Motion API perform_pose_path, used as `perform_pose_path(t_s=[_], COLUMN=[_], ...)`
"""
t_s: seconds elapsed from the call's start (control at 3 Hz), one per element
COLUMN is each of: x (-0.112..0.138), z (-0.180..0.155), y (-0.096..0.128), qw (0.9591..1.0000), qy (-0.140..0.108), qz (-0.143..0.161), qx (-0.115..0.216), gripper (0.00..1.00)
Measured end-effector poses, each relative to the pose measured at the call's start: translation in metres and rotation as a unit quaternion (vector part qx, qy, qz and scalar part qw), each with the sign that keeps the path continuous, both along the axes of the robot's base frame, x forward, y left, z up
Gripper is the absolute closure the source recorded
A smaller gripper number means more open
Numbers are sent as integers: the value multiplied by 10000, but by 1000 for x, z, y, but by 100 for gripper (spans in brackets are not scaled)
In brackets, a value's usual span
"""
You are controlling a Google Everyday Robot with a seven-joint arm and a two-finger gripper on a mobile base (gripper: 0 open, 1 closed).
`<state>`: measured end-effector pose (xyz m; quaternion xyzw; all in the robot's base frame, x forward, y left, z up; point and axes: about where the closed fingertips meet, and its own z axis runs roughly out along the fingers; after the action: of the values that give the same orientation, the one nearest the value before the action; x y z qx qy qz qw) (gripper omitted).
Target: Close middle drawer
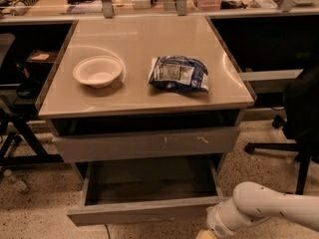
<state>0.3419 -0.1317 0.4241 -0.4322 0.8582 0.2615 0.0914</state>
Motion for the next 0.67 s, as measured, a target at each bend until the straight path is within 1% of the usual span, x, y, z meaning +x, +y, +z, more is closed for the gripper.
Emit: perform_pose_path(t_s=[0.33,0.67], x=[0,0], z=[0,0], y=[0,0], qw=[10000,10000], qy=[0,0], qz=[0,0], qx=[0,0], gripper=[0,19])
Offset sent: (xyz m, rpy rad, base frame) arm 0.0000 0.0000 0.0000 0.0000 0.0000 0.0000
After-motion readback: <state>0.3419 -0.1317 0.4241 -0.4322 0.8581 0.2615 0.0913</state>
